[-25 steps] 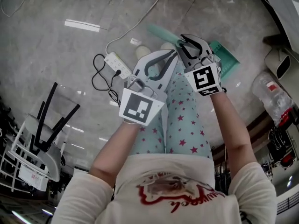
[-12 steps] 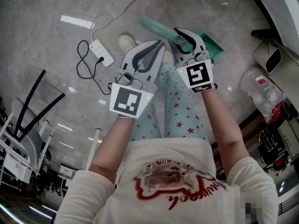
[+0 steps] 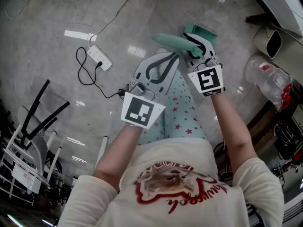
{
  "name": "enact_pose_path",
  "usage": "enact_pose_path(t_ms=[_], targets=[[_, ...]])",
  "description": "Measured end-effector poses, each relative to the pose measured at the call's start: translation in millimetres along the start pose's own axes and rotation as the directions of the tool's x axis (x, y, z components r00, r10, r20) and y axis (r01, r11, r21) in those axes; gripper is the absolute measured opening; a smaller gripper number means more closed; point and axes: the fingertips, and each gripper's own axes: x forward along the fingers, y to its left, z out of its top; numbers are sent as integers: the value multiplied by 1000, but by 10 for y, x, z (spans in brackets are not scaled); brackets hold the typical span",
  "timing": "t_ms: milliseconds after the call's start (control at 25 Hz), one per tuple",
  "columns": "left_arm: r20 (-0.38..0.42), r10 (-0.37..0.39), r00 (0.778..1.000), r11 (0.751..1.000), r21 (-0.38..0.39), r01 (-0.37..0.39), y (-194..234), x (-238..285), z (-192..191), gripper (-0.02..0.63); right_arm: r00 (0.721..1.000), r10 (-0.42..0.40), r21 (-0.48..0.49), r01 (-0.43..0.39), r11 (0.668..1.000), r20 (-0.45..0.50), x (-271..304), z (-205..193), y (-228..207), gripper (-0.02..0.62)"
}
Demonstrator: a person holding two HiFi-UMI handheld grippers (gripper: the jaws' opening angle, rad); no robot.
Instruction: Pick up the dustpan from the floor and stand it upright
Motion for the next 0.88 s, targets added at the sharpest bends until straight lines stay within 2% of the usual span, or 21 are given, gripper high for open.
enact_pose_path(t_ms=[40,160,280,520,640,880], targets=[[8,-7,1000,1000,-5,7,-51,20,0,35,1000,-18,4,18,1000,9,-41,-17,-42,89],[3,-57,998,997,61,57,-264,43,-7,35,997,-76,-2,76,997,20,-194,-68,-102,87],[10,-100,995,992,79,99,-442,39,-8,35,989,-143,1,143,990,30,-349,-116,-153,86],[13,-117,993,991,60,116,-672,134,-20,35,970,-239,116,232,966,44,-637,-264,-367,80],[17,-124,992,991,46,124,-790,224,23,35,969,-243,139,234,962,50,-735,-298,-450,78],[5,-140,990,987,74,139,-1021,340,78,35,979,-198,145,189,971,55,-731,-297,-420,78]])
